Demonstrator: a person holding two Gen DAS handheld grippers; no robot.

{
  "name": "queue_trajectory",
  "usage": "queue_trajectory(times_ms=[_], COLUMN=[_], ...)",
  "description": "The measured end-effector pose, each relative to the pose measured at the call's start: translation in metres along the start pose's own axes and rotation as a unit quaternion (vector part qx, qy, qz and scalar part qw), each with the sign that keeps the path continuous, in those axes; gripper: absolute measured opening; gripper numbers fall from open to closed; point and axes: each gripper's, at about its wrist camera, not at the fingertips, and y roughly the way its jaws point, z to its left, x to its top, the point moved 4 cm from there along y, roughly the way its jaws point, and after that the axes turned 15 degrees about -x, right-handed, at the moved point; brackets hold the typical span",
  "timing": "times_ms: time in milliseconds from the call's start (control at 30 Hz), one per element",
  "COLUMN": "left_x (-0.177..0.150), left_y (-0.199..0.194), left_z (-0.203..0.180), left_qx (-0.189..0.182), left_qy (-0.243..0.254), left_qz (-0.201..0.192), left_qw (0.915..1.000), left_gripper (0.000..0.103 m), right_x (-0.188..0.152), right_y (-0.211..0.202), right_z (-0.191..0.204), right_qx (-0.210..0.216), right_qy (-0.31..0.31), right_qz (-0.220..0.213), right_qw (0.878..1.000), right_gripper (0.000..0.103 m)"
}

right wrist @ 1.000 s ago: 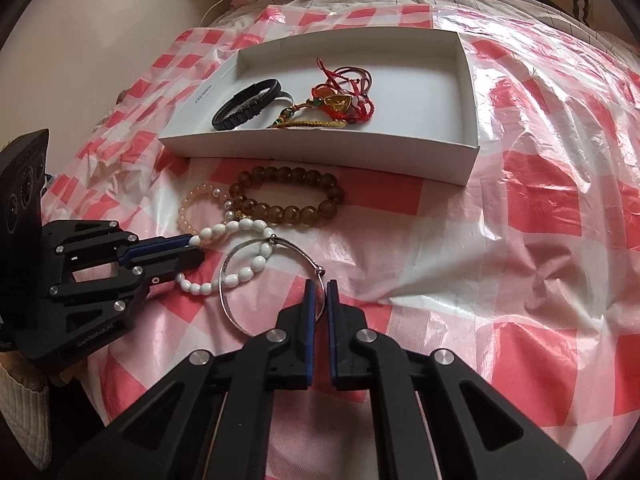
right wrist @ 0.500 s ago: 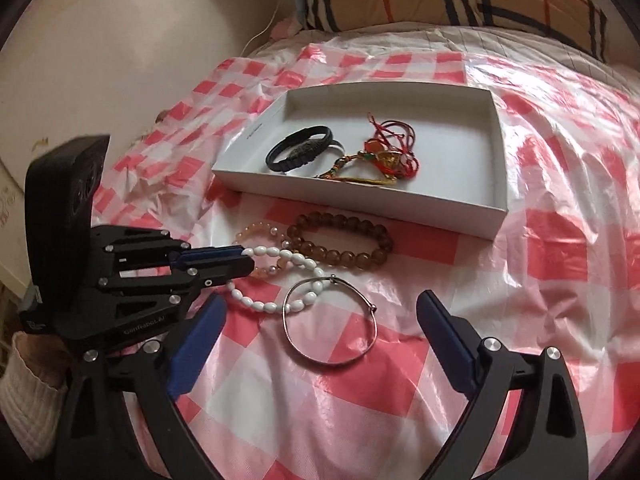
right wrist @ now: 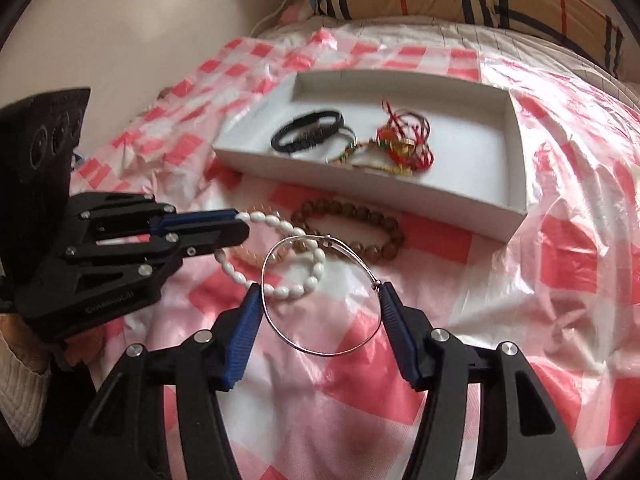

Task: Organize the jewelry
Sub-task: 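Carry the silver bangle and white bead bracelet toward the white tray with both tools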

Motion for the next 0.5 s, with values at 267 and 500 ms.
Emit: queue_trajectory(times_ms=[267,500], left_x=[0.011,0.017], left_y=[-0.012,-0.020], left_z=[-0.011,-0.013], left_qx=[0.056,0.078], left_qy=[0.039,0.052], left_qz=[-0.042,-0.060], left_qw=[0.9968,0.9938], left_gripper=[0.007,0.007], right_x=[0.013,0.016], right_y=[-0.016,-0.019], right_z=[-0.010,-0.011], right_qx=[0.004,0.005], right_qy=[0.034,0.040], right_qz=[-0.041,-0.048], right_qw=[0.999,0.998], right_gripper=[0.058,0.058])
